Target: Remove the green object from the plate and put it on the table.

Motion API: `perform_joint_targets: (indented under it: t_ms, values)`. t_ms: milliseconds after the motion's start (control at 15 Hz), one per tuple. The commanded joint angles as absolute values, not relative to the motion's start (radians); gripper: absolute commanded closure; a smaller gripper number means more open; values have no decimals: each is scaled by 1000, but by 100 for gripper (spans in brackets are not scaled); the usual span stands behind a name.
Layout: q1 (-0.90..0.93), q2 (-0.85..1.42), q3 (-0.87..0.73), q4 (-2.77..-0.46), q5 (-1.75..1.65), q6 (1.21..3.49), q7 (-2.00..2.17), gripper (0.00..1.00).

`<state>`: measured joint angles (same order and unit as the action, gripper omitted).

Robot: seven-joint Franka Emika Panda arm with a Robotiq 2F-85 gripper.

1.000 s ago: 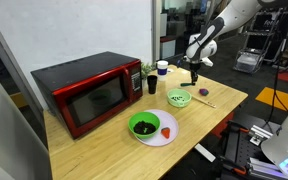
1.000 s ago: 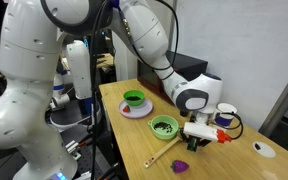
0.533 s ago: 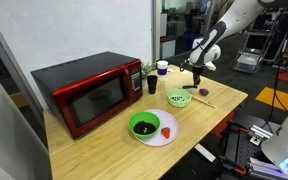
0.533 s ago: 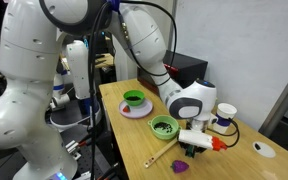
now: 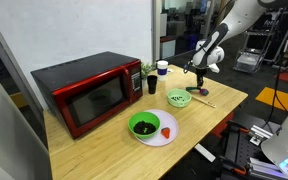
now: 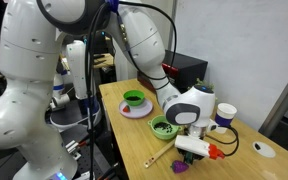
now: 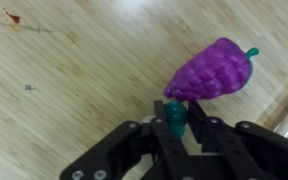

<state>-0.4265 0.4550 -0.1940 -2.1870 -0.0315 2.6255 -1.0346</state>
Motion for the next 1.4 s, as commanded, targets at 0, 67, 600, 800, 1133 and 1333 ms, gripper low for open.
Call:
perform_joint_targets:
  t_ms: [0,67,600,800,1133,1333]
  values:
    - [-430,432,-194,-2225,-47,2669,-997,40]
    - [-432,429,-190,-2227,-44,2672,-991,34]
    - [-369,314,-207,-2223,-81,2598,-797,0]
    - [-352,203,-178,-2233,-60,2505,-779,0]
    - [-289,-12,-154,-2243,34,2261,-787,0]
    - [-228,-135,-154,-2272,17,2198,-697,0]
